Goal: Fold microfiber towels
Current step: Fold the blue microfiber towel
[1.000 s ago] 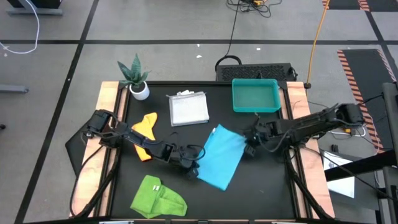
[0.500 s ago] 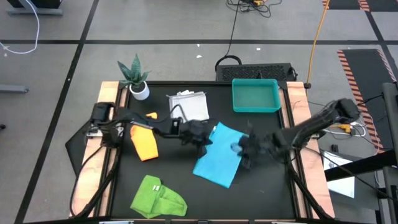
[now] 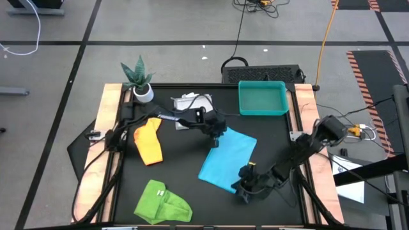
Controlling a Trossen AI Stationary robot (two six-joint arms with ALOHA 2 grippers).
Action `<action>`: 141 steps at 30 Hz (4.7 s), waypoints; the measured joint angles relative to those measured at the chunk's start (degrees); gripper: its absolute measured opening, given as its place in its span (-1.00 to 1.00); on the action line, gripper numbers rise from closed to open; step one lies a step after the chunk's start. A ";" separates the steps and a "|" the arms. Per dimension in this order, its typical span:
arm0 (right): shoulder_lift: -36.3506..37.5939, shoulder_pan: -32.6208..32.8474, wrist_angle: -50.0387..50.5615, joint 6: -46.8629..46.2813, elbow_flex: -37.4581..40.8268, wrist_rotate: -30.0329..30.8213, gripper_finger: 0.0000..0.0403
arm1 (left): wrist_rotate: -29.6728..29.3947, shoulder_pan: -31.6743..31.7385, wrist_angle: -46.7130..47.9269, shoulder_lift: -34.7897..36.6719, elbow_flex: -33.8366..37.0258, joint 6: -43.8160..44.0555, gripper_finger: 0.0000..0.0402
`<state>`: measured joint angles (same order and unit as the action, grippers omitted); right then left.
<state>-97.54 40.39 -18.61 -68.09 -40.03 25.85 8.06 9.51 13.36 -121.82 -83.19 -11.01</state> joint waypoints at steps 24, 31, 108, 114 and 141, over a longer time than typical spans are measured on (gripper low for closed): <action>-1.01 3.63 4.22 5.64 -1.55 -23.03 -1.00 | -2.21 -9.36 9.05 5.73 3.90 12.02 -1.00; 7.10 6.08 5.65 10.66 -0.41 -20.96 -1.00 | -1.47 -15.69 6.26 10.96 3.73 14.30 -1.00; -1.61 10.90 -3.07 36.69 2.91 -13.08 -0.94 | -0.35 -35.33 -9.39 -0.61 9.48 -2.43 -0.44; -0.94 10.94 -3.29 31.43 2.95 -13.82 -0.98 | -0.76 -35.50 -12.05 -0.70 9.55 2.47 -0.92; 31.19 -0.16 38.20 3.06 3.03 5.57 -1.00 | 8.59 -23.86 -19.27 12.25 16.84 47.48 -1.00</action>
<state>-66.35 40.23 19.58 -65.03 -37.00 31.42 16.65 -14.35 -5.91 -109.57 -66.36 36.47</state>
